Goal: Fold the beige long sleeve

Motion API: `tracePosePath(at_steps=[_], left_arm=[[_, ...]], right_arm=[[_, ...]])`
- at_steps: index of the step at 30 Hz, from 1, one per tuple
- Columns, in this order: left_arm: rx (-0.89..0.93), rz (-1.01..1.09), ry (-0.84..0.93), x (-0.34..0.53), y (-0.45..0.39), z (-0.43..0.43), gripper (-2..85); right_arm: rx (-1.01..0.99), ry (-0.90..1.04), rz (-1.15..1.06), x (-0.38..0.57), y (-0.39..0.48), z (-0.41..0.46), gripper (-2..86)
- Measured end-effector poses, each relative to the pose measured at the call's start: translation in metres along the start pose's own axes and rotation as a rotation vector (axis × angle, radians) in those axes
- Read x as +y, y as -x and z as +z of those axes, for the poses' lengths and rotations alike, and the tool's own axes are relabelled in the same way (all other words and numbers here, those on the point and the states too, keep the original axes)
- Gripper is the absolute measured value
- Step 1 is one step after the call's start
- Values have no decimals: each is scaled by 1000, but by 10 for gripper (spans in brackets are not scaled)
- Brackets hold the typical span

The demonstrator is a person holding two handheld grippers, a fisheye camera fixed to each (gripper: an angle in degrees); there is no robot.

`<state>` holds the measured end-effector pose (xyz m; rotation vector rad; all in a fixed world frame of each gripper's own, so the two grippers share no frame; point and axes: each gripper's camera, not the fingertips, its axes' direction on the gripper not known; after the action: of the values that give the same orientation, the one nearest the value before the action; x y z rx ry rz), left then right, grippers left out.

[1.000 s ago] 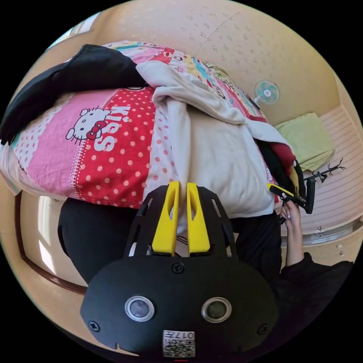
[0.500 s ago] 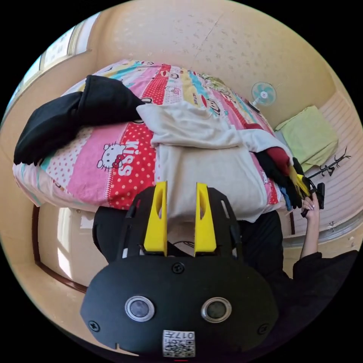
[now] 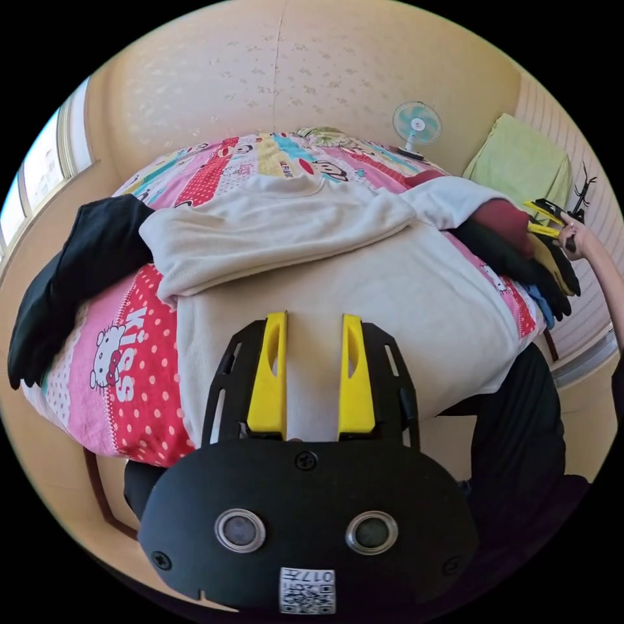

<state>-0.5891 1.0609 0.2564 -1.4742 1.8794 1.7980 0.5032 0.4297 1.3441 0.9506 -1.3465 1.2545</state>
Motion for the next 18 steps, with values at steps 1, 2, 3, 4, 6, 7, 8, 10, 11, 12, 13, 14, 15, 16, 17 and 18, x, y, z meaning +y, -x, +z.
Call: tracePosePath(at_steps=[1, 2, 3, 4, 6, 7, 8, 10, 11, 12, 13, 14, 15, 16, 17, 18], left_arm=[[25, -20, -11, 2, 6, -1, 123], [61, -46, -18, 3, 14, -3, 122], [80, -57, -21, 4, 17, -5, 121], [114, -74, -31, 7, 25, -8, 121], [138, -98, -50, 11, 36, -12, 119], [149, -111, -62, 13, 42, -15, 118], [164, -121, -72, 16, 48, -17, 115], [191, -133, -75, 18, 56, -17, 113], [206, -138, -64, 19, 59, -17, 114], [210, -138, -60, 20, 61, -16, 114], [212, -135, -59, 21, 63, -17, 115], [212, -136, -62, 22, 64, -18, 115], [212, -138, -63, 23, 65, -18, 115], [214, -141, -62, 24, 66, -18, 116], [214, -140, -58, 25, 67, -17, 116], [212, -138, -57, 26, 68, -17, 116]], right_arm=[[-47, -53, -10, 5, -2, 1, 97], [-46, -94, 1, 10, -4, 3, 87], [-36, -108, 7, 12, -4, 5, 81], [-21, -118, 19, 14, -5, 11, 69], [-16, -126, 49, 17, -5, 16, 48], [-43, -159, 33, 21, 3, 13, 42], [-58, -214, -16, 27, 22, 7, 38], [22, -271, -166, 37, 72, 3, 34], [109, -295, -290, 49, 117, 7, 33], [139, -305, -349, 57, 139, 12, 32], [171, -322, -470, 79, 181, 26, 32], [165, -326, -602, 106, 220, 46, 32], [153, -321, -671, 121, 238, 58, 32], [116, -292, -805, 156, 270, 88, 33], [68, -235, -921, 191, 294, 121, 34], [43, -198, -974, 209, 304, 139, 34]])
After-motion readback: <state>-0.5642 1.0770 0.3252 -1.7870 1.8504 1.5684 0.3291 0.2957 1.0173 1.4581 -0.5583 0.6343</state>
